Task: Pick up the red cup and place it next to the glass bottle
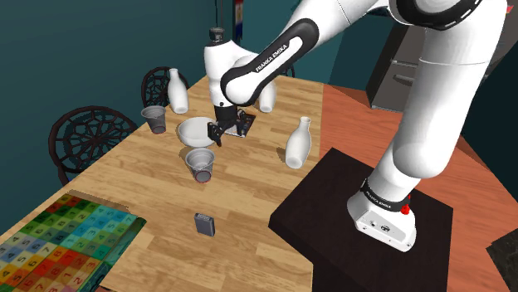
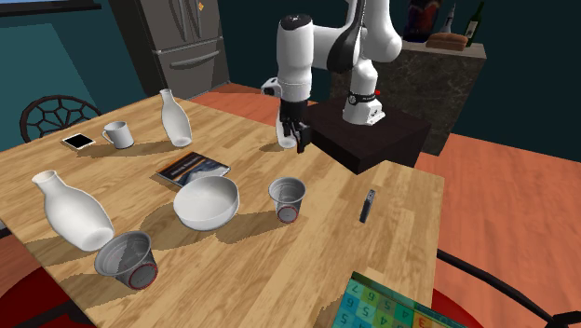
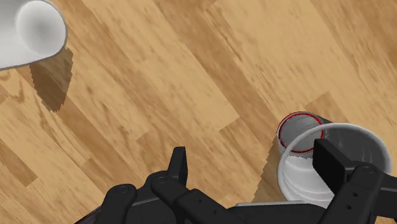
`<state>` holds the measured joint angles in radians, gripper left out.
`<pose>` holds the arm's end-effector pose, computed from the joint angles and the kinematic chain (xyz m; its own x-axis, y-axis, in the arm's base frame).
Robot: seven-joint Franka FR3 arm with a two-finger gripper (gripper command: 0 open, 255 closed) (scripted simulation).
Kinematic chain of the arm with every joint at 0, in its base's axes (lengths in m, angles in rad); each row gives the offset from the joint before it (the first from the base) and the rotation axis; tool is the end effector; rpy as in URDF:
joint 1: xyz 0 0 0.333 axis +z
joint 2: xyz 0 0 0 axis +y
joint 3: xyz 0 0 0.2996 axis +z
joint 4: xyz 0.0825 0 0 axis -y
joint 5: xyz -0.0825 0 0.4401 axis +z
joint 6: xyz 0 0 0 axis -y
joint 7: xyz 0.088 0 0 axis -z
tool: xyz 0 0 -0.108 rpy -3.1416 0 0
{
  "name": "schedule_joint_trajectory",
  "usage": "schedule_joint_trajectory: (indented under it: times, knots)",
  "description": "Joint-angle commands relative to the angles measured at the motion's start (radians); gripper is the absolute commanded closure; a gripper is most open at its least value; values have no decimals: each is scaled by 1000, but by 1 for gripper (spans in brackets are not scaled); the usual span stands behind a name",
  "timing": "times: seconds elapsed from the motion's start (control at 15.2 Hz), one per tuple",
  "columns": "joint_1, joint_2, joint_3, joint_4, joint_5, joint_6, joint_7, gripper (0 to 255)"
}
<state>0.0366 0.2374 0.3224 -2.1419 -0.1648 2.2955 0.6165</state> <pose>0.5569 0.2074 0.2357 0.9881 -0.1503 -0.0334 -0.1475 -0.9863 0.0738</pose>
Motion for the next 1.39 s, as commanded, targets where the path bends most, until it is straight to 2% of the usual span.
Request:
schedule_joint_trajectory:
  times: [0.0, 0.46, 0.92, 1.32]
  knots:
    - [21, 81, -9, 61, -42, 15, 42, 0]
    - [102, 345, -62, 310, -142, 26, 130, 0]
    - [111, 409, -83, 310, -167, 90, 145, 0]
    - [111, 415, -84, 310, -169, 95, 146, 0]
